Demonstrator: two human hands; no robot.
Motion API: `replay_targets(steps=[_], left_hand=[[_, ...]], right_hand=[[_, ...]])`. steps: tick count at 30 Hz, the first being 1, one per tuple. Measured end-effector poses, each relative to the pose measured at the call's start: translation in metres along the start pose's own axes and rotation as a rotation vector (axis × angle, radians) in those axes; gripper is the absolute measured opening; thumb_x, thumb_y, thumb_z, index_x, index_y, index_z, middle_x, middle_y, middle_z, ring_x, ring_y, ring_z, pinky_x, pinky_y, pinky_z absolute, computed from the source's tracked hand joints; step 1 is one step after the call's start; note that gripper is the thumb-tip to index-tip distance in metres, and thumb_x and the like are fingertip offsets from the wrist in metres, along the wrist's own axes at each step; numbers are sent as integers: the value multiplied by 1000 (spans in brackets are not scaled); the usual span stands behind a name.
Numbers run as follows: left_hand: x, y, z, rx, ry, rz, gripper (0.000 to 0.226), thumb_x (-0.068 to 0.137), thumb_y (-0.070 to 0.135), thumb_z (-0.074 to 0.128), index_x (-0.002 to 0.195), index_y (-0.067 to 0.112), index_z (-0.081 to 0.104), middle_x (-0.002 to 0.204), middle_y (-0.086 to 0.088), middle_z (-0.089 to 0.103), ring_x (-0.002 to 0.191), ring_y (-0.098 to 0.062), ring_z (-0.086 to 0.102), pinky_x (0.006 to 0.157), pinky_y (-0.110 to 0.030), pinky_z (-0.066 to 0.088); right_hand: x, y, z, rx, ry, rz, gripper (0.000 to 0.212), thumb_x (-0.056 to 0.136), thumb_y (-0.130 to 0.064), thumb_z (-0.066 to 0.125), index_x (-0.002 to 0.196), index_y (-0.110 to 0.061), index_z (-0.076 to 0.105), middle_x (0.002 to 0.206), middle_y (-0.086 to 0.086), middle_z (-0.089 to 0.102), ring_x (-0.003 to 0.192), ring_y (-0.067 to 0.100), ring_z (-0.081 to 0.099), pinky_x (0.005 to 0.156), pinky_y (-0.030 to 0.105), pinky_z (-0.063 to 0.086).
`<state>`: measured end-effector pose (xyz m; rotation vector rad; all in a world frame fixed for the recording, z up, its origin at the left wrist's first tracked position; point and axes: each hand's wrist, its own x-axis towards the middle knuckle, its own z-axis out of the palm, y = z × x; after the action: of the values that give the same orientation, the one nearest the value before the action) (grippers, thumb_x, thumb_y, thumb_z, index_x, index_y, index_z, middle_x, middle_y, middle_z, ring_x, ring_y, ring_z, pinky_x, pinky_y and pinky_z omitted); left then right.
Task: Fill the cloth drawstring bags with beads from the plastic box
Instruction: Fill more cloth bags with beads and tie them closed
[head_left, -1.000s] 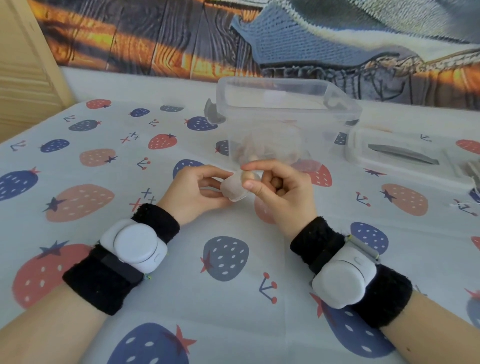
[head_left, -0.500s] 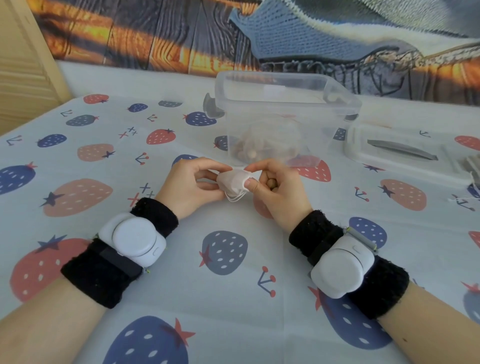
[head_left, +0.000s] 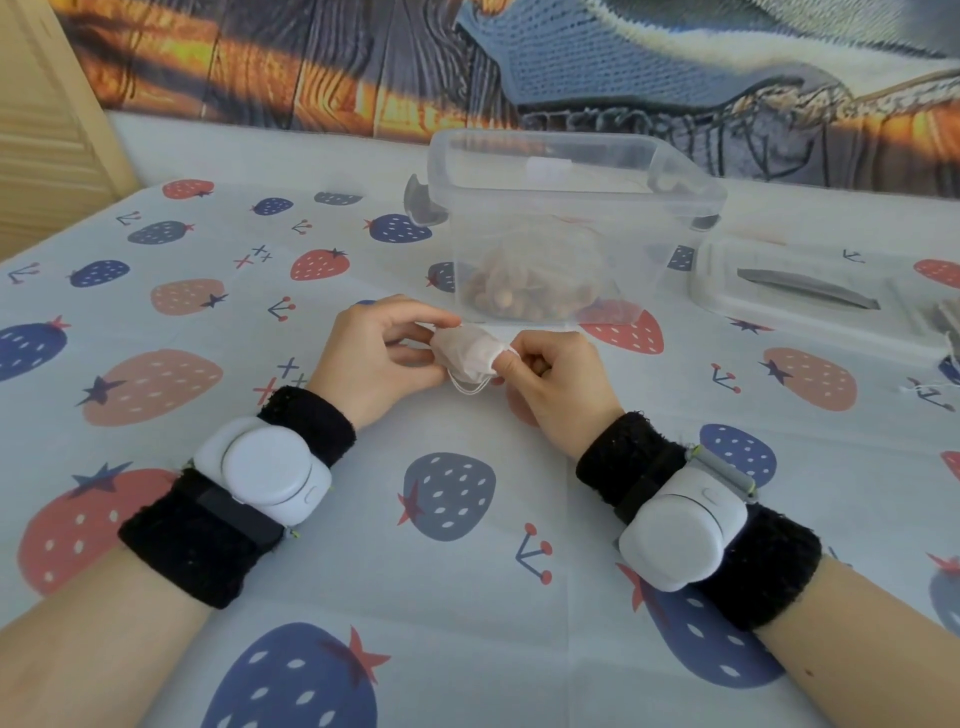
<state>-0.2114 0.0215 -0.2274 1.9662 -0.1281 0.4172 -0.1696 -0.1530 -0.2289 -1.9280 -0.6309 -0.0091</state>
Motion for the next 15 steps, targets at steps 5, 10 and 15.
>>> replay_targets(steps=[5, 10, 15], left_hand=[[0, -1, 0, 13, -26, 14, 41, 68, -12, 75, 99, 13, 68, 99, -1, 65, 82, -9, 66, 76, -19, 54], [1, -1, -1, -6, -52, -44, 47, 67, -10, 77, 107, 11, 66, 104, -3, 65, 87, -16, 67, 81, -27, 56], [3, 2, -5, -196, -181, -244, 58, 62, -1, 82, 114, 15, 63, 107, -5, 68, 91, -12, 67, 87, -23, 53]], right_hand=[[0, 0, -1, 57, -32, -29, 30, 91, 0, 52, 61, -4, 47, 47, -2, 30, 36, 6, 29, 42, 11, 25], [0, 4, 1, 35, -69, -76, 29, 91, -9, 49, 63, -6, 45, 51, -3, 30, 45, 9, 27, 47, 21, 27], [2, 8, 2, 24, -12, -82, 24, 91, -7, 45, 76, 10, 52, 54, 5, 34, 42, 7, 28, 46, 18, 27]])
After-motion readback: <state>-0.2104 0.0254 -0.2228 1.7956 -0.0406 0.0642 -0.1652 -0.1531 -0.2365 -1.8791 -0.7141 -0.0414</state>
